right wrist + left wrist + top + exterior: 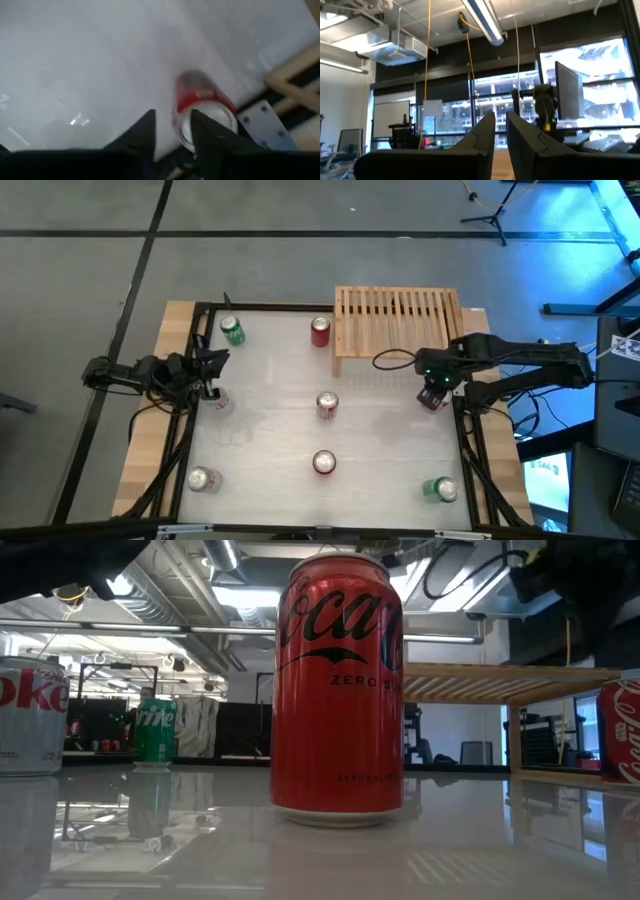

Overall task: Place canned beverage on shelf
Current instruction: Put the right red white soda can on the shelf

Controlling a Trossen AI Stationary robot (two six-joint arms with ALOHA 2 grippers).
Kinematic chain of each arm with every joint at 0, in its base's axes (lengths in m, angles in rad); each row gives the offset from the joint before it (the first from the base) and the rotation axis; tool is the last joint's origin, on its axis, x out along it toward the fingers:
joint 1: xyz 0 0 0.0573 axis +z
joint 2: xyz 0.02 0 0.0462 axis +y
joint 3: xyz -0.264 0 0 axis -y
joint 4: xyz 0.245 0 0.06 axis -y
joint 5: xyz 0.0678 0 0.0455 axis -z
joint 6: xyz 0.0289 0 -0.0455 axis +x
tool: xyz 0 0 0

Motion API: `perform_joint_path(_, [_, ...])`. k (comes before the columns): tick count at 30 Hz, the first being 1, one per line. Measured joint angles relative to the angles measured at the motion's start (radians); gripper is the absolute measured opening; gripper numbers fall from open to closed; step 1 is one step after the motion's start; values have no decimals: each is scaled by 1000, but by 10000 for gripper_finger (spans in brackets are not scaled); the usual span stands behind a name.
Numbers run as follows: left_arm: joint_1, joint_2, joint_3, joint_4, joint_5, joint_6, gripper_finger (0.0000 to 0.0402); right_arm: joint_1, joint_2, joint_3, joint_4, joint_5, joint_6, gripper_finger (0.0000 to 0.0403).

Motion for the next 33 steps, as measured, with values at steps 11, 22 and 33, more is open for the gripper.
perform_joint_path(11, [29,14,0,-5,-2,-49,40,1,-27,0,-96,6,70,301])
perform_joint_path(22, [31,15,0,0,-5,-51,40,1,-21,-1,-97,87,72,318])
perform_joint_path(33, [31,15,0,0,-5,-51,40,1,-21,-127,-97,52,105,317])
